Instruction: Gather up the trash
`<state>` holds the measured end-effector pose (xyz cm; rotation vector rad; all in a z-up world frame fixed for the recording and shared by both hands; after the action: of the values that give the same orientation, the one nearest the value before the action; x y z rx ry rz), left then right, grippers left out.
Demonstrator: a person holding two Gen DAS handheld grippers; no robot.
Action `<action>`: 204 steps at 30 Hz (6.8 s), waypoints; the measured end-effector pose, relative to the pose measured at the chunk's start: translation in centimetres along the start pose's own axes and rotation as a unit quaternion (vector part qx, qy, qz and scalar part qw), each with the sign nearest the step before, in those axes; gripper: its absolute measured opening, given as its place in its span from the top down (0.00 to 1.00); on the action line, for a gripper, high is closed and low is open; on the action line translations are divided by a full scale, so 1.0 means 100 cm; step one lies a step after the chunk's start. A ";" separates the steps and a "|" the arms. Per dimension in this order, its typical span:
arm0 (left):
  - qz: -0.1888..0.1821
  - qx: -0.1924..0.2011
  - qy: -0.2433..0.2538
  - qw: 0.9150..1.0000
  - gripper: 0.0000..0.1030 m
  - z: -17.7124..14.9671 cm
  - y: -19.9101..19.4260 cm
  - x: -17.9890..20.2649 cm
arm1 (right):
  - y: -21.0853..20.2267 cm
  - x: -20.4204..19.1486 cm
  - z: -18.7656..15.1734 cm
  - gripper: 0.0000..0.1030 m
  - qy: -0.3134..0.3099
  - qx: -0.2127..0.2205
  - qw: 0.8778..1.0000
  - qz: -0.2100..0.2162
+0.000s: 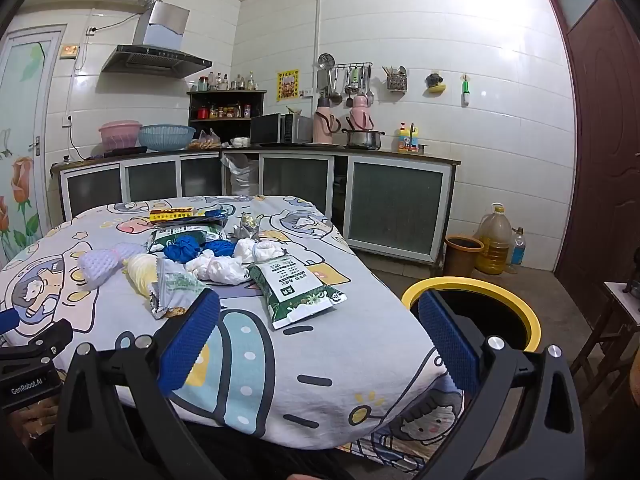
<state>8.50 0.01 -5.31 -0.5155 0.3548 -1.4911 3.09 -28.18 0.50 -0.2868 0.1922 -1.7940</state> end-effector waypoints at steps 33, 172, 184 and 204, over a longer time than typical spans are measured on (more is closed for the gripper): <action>-0.018 -0.026 0.003 0.999 0.07 -0.014 0.008 0.001 | 0.022 0.021 0.005 0.07 0.037 -0.018 0.999 0.025; -0.103 -0.236 0.083 0.963 0.77 0.087 0.247 -0.047 | 0.249 -0.064 -0.041 0.46 -0.119 -0.363 0.896 0.227; -0.109 -0.189 0.060 0.974 0.78 0.109 0.191 -0.068 | 0.214 -0.052 -0.002 0.47 -0.073 -0.329 0.906 0.256; -0.285 -0.150 0.174 0.931 0.77 0.121 0.121 0.165 | 0.193 0.126 0.005 0.46 0.054 -0.286 0.947 0.138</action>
<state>26.13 -15.06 -0.12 -0.6285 0.7677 -2.1190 18.36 -44.98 -3.26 -0.5436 0.8007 -1.4441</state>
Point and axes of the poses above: each gripper's, at about its wrist camera, not at the fingertips, and y roughly the way its jaws point, x to its right, z to its top, the point moved 10 cm from there along y, roughly the way its jaws point, and after that the axes turned 4 degrees about -y, right-handed, at the moved point
